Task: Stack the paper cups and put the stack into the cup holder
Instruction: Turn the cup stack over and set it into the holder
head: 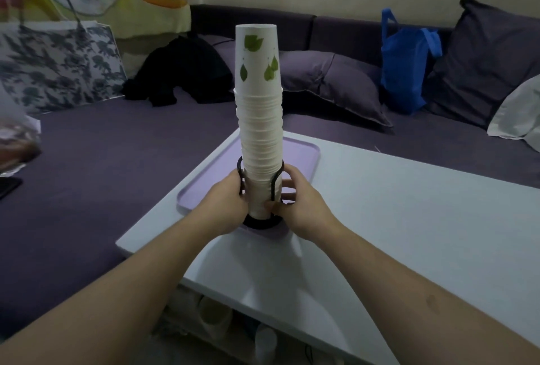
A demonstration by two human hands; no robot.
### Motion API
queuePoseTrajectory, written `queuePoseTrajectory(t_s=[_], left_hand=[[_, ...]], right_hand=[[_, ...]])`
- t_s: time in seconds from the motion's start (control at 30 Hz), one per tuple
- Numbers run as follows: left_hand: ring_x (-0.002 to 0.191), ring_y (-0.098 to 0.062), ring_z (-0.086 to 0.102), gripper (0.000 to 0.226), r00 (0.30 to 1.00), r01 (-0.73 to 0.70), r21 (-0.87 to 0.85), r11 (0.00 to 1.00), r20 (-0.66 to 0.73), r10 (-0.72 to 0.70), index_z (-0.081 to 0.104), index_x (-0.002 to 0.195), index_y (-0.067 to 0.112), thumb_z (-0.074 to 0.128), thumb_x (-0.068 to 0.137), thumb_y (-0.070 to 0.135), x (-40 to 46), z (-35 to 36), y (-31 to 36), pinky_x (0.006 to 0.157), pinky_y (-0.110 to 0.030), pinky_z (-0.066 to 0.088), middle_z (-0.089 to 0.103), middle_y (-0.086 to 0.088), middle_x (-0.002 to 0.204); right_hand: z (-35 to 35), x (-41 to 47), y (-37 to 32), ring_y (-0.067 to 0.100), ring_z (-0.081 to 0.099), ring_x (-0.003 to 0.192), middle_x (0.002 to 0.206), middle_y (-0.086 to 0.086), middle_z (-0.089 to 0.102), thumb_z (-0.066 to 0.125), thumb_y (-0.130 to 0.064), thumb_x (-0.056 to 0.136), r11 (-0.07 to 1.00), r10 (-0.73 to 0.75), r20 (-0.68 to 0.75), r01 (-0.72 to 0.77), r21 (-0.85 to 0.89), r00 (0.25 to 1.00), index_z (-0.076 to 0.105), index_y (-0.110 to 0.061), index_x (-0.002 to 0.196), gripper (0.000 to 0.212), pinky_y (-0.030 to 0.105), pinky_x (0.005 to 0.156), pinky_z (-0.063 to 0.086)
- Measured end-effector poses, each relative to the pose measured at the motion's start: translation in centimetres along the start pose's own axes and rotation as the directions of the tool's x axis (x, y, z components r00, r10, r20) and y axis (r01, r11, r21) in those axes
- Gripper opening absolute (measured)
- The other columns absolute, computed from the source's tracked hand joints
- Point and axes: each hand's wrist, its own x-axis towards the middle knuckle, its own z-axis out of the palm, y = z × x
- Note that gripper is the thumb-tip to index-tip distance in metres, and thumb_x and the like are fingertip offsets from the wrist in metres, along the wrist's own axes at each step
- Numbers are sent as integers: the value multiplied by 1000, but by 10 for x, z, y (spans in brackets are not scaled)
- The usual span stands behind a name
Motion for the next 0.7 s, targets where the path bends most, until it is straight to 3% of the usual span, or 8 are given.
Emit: queuePoseTrajectory(t_s=[0.23,0.53,0.63,0.7], left_hand=[[104,-24,66,25,1000,8,-15,1000,1,-8,51,122,22,43,99,14,2,1,1,92,-47,59,66,0,118],[103,-24,65,25,1000,22,-33,999,-1,-22,50,123,20,46,99,12,0,4,-1,89,-44,59,66,-1,118],[104,-25,68,41,998,55,-102,993,11,-54,53,122,20,49,82,15,0,2,-6,88,-50,62,68,-1,117],[106,-27,69,48,997,71,-159,985,-2,-72,54,126,19,51,79,10,-2,2,-8,88,-53,63,69,-2,117]], right_hand=[[0,0,-2,8,67,109,131,-10,60,75,-12,92,999,4,5,-4,-38,1000,36,-45,155,82,20,79,55],[1,-1,-2,5,65,109,134,-12,59,76,-13,94,999,20,18,-19,-44,1000,34,-45,157,82,18,80,53],[0,-2,-1,9,66,114,143,-11,59,79,-15,92,999,14,30,-12,-48,999,36,-43,158,83,15,78,51],[0,-5,0,10,65,119,145,-12,58,82,-18,89,999,15,32,-14,-36,999,35,-43,158,87,19,86,54]])
